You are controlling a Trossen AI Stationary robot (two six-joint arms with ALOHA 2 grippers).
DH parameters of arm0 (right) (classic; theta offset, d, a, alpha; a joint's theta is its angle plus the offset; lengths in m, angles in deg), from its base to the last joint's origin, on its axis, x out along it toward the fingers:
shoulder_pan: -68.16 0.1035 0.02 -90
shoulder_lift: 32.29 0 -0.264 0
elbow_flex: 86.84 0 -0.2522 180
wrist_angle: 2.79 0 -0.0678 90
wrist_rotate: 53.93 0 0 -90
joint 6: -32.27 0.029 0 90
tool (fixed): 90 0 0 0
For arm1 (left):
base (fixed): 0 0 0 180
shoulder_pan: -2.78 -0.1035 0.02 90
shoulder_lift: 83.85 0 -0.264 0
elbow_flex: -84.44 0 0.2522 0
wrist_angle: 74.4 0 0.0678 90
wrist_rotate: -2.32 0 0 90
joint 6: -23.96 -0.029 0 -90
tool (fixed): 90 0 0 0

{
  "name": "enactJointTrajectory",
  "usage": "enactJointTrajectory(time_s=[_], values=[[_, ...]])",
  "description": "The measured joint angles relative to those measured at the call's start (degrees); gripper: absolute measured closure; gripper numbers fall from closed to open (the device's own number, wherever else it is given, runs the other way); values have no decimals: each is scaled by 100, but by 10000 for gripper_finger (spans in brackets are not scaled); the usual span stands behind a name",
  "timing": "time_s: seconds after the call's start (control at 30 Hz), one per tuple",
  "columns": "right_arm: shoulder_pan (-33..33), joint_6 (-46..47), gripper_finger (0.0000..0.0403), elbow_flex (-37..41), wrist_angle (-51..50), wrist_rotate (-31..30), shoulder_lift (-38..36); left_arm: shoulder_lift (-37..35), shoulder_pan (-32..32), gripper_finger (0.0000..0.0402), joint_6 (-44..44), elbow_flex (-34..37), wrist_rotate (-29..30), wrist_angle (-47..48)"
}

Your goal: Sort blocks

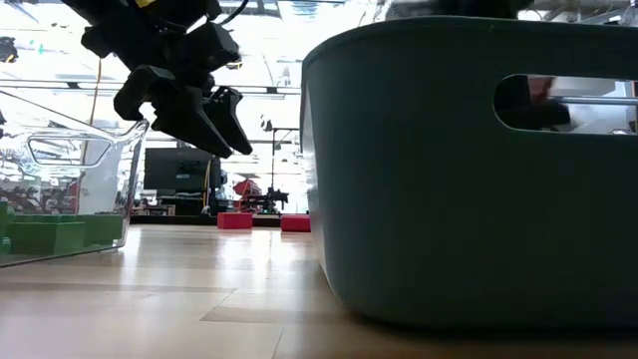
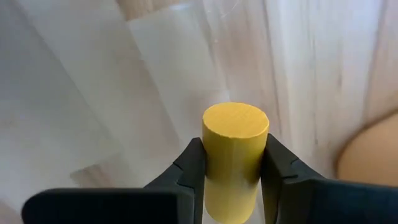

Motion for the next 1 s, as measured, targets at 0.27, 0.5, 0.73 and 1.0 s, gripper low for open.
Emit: enactJointTrajectory(time_s=[0.27,0.5,0.73,1.0], values=[[690,256,308,-1192,-969,-561,0,0,-1,155,0,0,-9,56],[1567,1416,308,-2239,-1758,-554,-2,0,0,155,0,0,-8,148],[2419,3078,308,-2371,-2123,-96,-99,0,-2,155,-135,0,-8,81],[3019,4638,308,-2039,-2186,196,-351,-2,-2,155,-239,0,-6,-44]])
